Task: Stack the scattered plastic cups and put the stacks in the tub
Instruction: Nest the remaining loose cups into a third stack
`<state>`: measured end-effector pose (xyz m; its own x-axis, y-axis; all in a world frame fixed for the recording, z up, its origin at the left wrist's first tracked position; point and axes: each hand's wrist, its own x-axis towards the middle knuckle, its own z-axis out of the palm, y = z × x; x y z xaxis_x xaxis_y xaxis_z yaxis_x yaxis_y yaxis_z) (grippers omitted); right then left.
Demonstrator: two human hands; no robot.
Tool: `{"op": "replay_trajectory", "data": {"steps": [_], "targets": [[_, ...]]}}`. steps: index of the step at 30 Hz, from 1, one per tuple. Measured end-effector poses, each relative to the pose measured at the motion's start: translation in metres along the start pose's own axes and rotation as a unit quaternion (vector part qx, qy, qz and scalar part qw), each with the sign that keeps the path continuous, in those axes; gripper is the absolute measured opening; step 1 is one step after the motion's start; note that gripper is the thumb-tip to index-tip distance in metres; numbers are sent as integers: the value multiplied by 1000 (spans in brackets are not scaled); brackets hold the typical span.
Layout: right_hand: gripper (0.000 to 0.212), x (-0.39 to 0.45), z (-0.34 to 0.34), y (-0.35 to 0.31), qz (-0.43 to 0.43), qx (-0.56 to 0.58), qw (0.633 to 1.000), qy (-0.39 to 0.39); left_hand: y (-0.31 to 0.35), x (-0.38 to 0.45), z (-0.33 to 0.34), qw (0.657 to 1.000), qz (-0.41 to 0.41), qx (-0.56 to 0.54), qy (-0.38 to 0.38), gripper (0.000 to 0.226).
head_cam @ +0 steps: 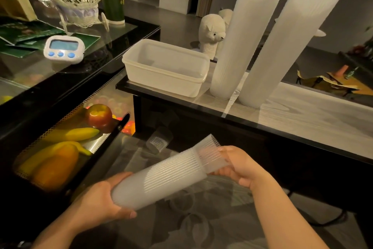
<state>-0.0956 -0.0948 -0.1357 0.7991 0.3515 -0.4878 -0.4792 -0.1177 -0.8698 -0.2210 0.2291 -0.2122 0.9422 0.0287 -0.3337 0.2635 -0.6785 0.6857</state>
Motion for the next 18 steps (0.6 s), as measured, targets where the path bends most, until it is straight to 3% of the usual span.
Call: {"op": "replay_trajectory", "data": {"steps": [6, 11, 15, 18], "targets": [[30, 10, 4, 11, 62, 13, 994, -84, -1, -4, -1, 1000, -1, -26, -15, 103], [33, 20, 27, 18, 58, -73, 987, -130, 2, -6, 0, 999, 7, -44, -16, 107], [51, 22, 37, 33, 15, -70, 997, -6, -4, -5, -4, 999, 4, -50, -5, 113], [35, 23, 30, 59, 45, -201, 971, 124, -9, -7, -6, 999, -20, -41, 29, 104]]}}
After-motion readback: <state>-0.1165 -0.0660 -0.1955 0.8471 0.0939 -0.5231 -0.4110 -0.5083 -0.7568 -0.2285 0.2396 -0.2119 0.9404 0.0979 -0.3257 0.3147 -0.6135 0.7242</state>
